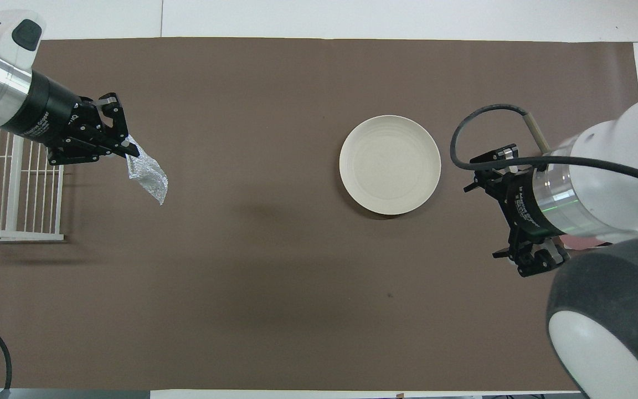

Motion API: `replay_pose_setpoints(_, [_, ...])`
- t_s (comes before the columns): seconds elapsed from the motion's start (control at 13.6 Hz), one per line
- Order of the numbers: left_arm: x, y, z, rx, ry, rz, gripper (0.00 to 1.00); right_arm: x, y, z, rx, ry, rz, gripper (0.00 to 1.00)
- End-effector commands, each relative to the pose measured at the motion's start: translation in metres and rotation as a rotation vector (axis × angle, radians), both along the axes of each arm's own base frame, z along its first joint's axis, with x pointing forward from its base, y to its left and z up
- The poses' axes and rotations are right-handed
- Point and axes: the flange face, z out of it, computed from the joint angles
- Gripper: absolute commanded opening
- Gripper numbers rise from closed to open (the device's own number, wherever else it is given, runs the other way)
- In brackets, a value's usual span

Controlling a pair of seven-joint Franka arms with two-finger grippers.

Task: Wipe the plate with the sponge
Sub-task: 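Carry the sponge toward the plate while the right gripper approaches it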

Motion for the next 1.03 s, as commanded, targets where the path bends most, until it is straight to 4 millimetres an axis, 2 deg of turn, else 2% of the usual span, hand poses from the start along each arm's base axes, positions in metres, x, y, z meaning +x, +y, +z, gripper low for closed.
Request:
replay_pose_setpoints(0.0, [-0.002,0.006,-0.005,-0.175,0.018,0.064,0.00,-0.011,0.015,0.002,0.014,-0.017,-0.036,1.00])
replay_pose_setpoints(0.15, [-0.020,0.000,-0.017,-0.320,0.006,0.052,0.00,-0.015,0.022,0.005,0.018,-0.024,-0.025,1.00])
replay_pose_setpoints(0.29, [-0.061,0.002,-0.050,-0.531,-0.070,0.009,0.00,-0.020,0.041,0.004,0.023,-0.040,-0.053,1.00])
replay_pose_setpoints(0.37, [-0.077,-0.002,-0.059,-0.603,-0.103,-0.006,0.00,-0.018,0.042,0.005,0.030,-0.049,-0.089,1.00])
replay_pose_setpoints(0.44, [-0.084,-0.008,-0.063,-0.642,-0.111,0.000,0.00,-0.023,0.055,0.005,0.042,-0.051,-0.082,1.00])
replay_pose_setpoints(0.59, [-0.086,-0.021,-0.062,-0.679,-0.119,0.014,0.00,-0.029,0.075,0.001,0.065,-0.070,-0.055,1.00])
replay_pose_setpoints(0.66, [-0.088,-0.030,-0.061,-0.695,-0.127,0.009,0.00,-0.034,0.091,0.001,0.076,-0.087,-0.041,1.00])
replay_pose_setpoints(0.74, [-0.089,-0.030,-0.065,-0.705,-0.140,0.013,0.00,-0.039,0.101,-0.006,0.077,-0.085,-0.046,1.00])
replay_pose_setpoints(0.96, [-0.116,-0.035,-0.078,-0.757,-0.232,-0.086,0.00,-0.045,0.121,-0.018,0.095,-0.108,-0.048,1.00])
